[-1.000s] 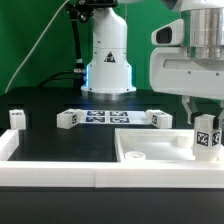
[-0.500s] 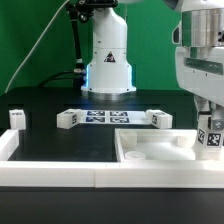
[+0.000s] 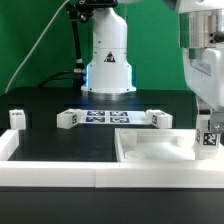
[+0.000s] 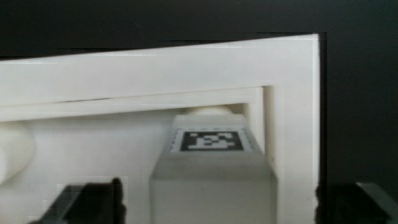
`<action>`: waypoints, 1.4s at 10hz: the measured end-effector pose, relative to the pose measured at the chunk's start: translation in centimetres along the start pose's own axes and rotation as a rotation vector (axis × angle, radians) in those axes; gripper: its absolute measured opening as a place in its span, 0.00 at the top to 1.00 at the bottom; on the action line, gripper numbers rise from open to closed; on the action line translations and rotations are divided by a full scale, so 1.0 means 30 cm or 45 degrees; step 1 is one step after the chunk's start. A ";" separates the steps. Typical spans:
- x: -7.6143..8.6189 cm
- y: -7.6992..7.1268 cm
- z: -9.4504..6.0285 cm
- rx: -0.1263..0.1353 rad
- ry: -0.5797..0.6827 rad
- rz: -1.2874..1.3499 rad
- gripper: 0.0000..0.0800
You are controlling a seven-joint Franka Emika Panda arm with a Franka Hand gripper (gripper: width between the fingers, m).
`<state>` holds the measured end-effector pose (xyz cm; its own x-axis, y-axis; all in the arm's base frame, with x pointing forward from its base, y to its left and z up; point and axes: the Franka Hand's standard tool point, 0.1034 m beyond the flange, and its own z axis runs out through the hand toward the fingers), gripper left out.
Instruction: Assemble one leg
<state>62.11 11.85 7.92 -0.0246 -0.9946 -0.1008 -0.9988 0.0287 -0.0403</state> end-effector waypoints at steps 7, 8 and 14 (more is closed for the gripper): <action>-0.017 -0.008 -0.015 -0.062 0.055 -1.103 0.19; -0.023 -0.007 -0.014 -0.077 0.081 -1.305 0.19; 0.022 -0.007 0.005 -0.070 0.103 -1.960 0.19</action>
Offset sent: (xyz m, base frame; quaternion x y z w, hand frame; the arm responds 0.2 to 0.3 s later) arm 0.0077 -0.0002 0.0041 -0.0436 0.0216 -0.3204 0.9460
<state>62.33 11.22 7.72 0.9967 -0.0601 0.0551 -0.0594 -0.9981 -0.0154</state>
